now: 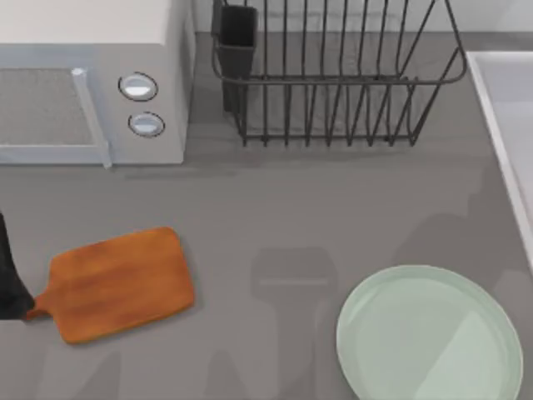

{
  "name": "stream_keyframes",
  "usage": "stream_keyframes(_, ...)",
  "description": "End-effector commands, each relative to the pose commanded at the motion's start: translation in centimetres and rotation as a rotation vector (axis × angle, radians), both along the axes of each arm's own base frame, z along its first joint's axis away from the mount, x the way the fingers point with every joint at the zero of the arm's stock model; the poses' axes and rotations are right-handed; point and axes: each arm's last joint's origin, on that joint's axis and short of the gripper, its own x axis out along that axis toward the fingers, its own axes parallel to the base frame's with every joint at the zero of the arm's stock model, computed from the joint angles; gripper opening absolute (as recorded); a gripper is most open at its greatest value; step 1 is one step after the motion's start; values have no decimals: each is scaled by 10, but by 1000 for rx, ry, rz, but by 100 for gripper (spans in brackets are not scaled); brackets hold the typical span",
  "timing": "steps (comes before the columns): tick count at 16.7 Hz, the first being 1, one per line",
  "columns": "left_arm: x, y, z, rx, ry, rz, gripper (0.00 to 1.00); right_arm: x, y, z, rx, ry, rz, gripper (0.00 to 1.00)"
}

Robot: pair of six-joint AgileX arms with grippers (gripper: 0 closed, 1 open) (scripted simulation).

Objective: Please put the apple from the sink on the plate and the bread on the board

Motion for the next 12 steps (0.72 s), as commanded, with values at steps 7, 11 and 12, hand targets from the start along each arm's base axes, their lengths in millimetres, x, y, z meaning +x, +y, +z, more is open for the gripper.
stream_keyframes(7, 0, 0, 0, 0, 0, 0, 100, 3, 64, 45, -7, -79, 3, 0)
stream_keyframes(11, 0, 0, 0, 0, 0, 0, 100, -17, 132, 66, 13, -71, 5, 0)
stream_keyframes(12, 0, 0, 0, 0, 0, 0, 100, -25, 149, 70, 17, -64, 5, 0)
